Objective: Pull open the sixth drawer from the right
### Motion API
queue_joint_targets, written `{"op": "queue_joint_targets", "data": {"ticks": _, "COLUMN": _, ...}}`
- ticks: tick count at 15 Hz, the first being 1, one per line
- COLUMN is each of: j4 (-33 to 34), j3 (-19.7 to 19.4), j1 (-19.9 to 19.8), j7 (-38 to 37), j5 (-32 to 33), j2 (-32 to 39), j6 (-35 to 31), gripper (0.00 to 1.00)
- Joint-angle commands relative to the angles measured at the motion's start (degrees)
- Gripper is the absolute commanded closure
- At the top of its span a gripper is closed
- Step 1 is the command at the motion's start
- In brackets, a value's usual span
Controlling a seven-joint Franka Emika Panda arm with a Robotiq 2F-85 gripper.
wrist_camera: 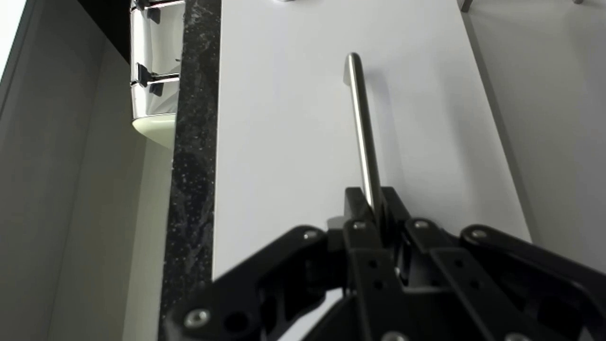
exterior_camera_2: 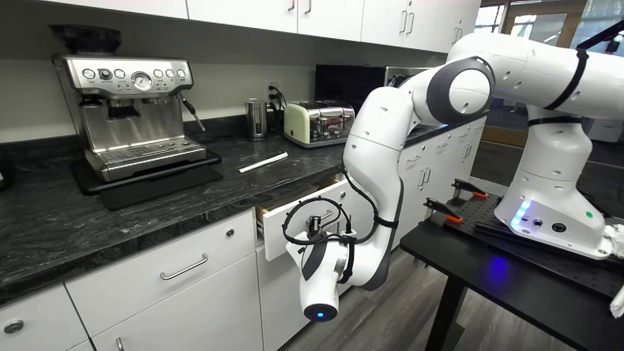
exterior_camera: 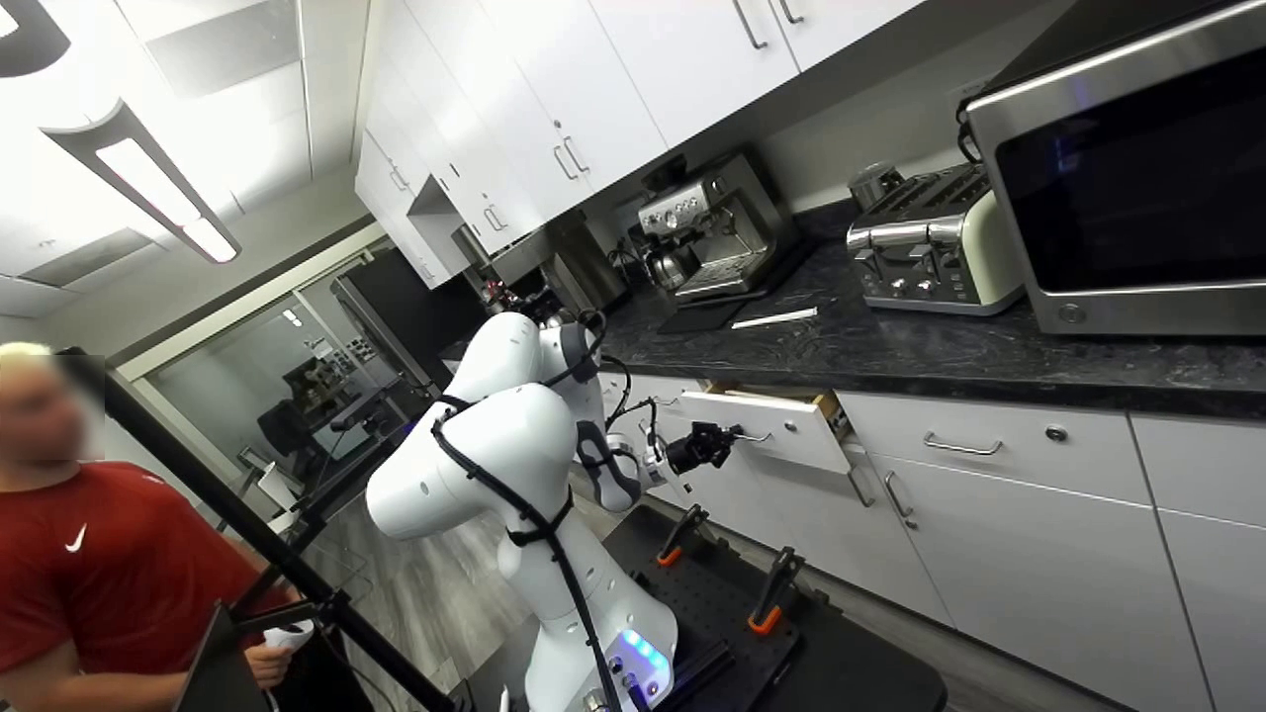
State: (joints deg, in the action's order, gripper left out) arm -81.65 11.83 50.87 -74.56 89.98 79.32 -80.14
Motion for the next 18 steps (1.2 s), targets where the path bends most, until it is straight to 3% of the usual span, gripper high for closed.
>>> {"op": "queue_joint_targets", "data": {"ticks": 1, "j4": -5.7, "j3": 1.6, "j1": 0.0, "j7": -5.5, "j5": -2.5, "j2": -1.8, "j6": 2.4, "gripper": 0.97}}
{"op": "queue_joint_targets", "data": {"ticks": 10, "j4": -9.3, "j3": 8.8, "j1": 4.0, "j7": -21.1, "j5": -16.3, "j2": 1.1, "j6": 10.1, "gripper": 0.97}}
{"op": "queue_joint_targets", "data": {"ticks": 17, "j4": -11.1, "j3": 8.0, "j1": 10.1, "j7": -22.8, "j5": -23.2, "j2": -0.7, "j6": 10.5, "gripper": 0.97}}
{"op": "queue_joint_targets", "data": {"ticks": 18, "j4": -11.2, "j3": 7.8, "j1": 10.5, "j7": -22.6, "j5": -23.5, "j2": -1.0, "j6": 10.5, "gripper": 0.92}}
